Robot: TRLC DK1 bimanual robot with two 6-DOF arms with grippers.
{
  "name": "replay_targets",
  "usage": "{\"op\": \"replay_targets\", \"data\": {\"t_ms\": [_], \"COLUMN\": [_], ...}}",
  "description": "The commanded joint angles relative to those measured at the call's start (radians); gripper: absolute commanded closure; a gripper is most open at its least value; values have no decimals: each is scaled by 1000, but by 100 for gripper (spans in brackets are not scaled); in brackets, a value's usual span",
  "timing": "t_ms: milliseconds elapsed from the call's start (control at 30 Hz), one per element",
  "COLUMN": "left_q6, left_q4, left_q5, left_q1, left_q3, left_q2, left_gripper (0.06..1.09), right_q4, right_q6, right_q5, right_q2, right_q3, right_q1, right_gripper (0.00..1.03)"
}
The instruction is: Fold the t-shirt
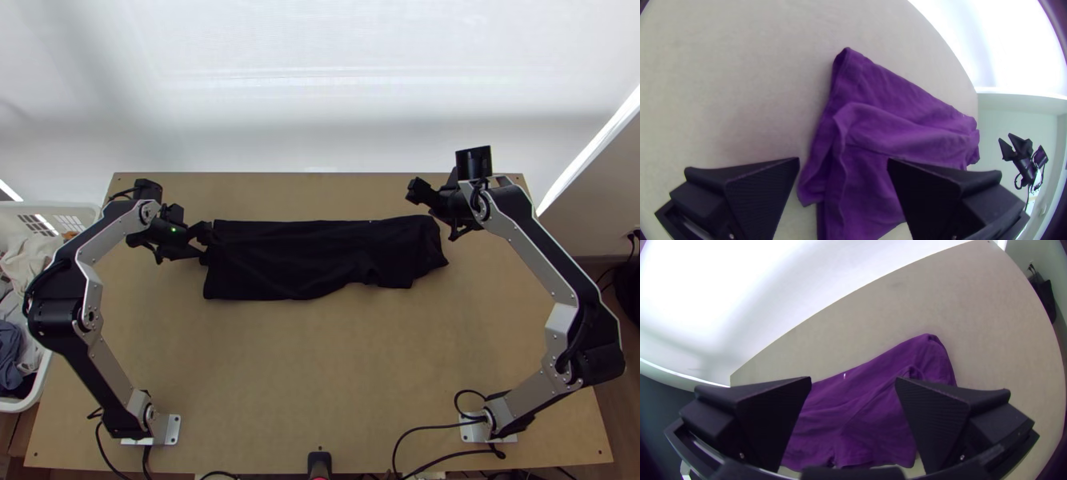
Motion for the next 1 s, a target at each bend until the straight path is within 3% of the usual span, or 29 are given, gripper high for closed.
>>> {"op": "replay_targets", "data": {"t_ms": [0,400,433,500,600,667,967], "left_q6": [33,30,27,19,11,13,87], "left_q4": [2,-2,-2,3,15,28,-8], "left_q5": [-8,-18,-18,-19,-21,-21,-35], "left_q1": [10,-73,-83,-97,-106,-106,42], "left_q3": [-33,-39,-39,-39,-39,-41,-28], "left_q2": [-12,24,27,34,40,40,-3], "left_gripper": [12,18,25,50,100,105,105], "right_q4": [-11,-18,-20,-25,-25,-26,-26], "right_q6": [28,30,30,30,30,30,28], "right_q5": [-9,-9,-11,-11,-11,-12,-18], "right_q2": [-30,-27,-27,-27,-30,-32,-39], "right_q3": [24,47,50,55,58,58,47], "right_q1": [11,4,3,0,-5,-8,-17], "right_gripper": [14,14,14,14,14,14,14]}}
